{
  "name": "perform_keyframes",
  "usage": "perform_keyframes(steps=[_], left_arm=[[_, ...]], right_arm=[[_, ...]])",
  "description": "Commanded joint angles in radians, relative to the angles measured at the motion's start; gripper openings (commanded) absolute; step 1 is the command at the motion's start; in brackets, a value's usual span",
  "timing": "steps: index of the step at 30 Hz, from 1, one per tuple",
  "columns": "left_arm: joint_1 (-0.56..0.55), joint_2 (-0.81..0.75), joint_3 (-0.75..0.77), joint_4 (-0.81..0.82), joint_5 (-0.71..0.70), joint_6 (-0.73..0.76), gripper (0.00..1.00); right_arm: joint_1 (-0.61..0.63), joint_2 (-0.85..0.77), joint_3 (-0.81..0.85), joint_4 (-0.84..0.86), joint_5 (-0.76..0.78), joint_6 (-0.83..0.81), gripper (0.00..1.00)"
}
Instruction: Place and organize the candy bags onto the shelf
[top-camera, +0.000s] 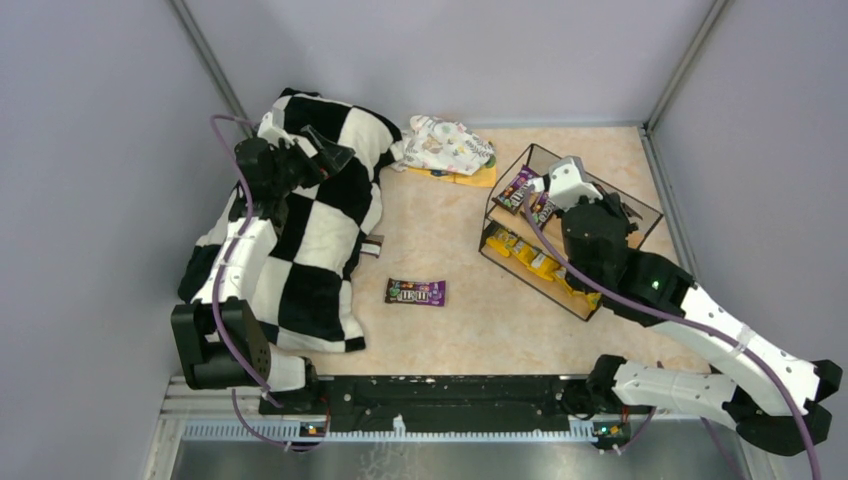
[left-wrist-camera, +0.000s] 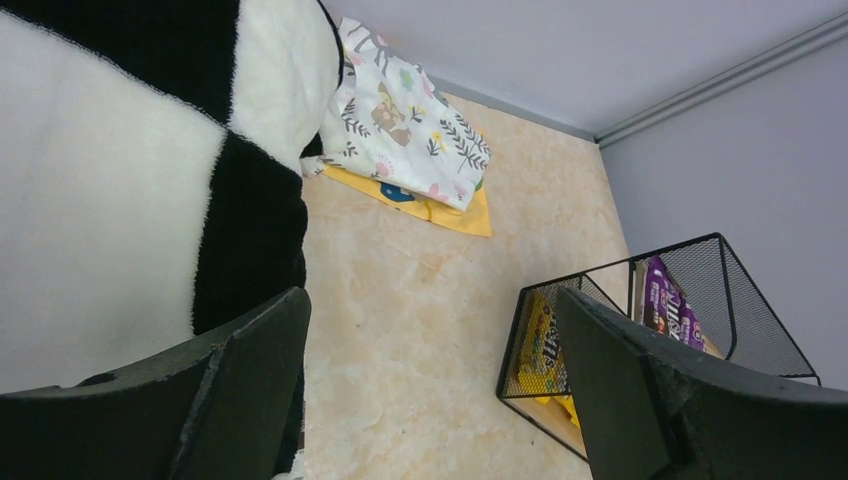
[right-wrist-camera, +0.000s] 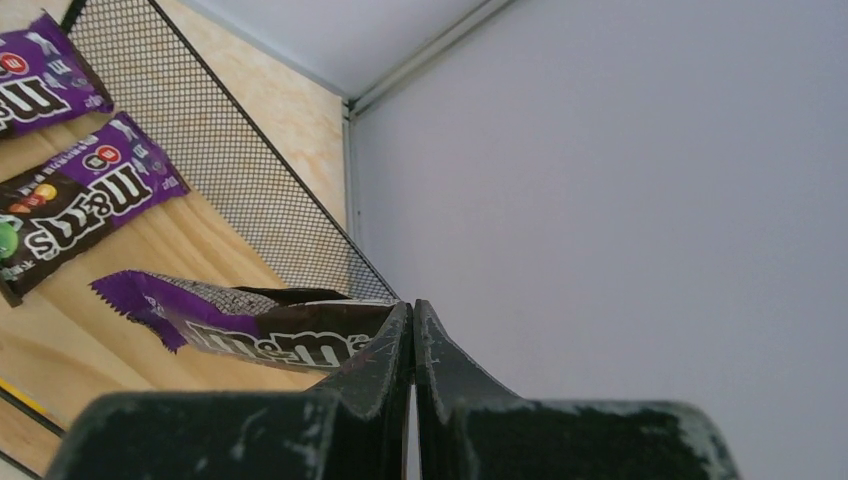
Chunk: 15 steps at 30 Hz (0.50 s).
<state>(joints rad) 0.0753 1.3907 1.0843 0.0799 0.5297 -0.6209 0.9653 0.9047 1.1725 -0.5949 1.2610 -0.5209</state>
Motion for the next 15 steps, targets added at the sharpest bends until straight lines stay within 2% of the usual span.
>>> perform_keyframes(steps=[1, 7, 15], left_arm=[[-0.008, -0.006, 0.028, 0.009, -0.017, 0.027, 0.98], [-0.013, -0.010, 0.030, 0.006, -0.019, 0.030, 0.98], [-0.013, -0.009, 0.032, 0.002, -0.022, 0.032, 0.98]], right_arm=[[-0.056, 0.011, -0.020, 0.024, 0.021, -0.040, 0.00], [-0.161, -0.004, -0.076, 0.004, -0.061, -0.034, 0.00], [-0.181, 0.055, -0.136, -0.057, -0.103, 0.007, 0.00]])
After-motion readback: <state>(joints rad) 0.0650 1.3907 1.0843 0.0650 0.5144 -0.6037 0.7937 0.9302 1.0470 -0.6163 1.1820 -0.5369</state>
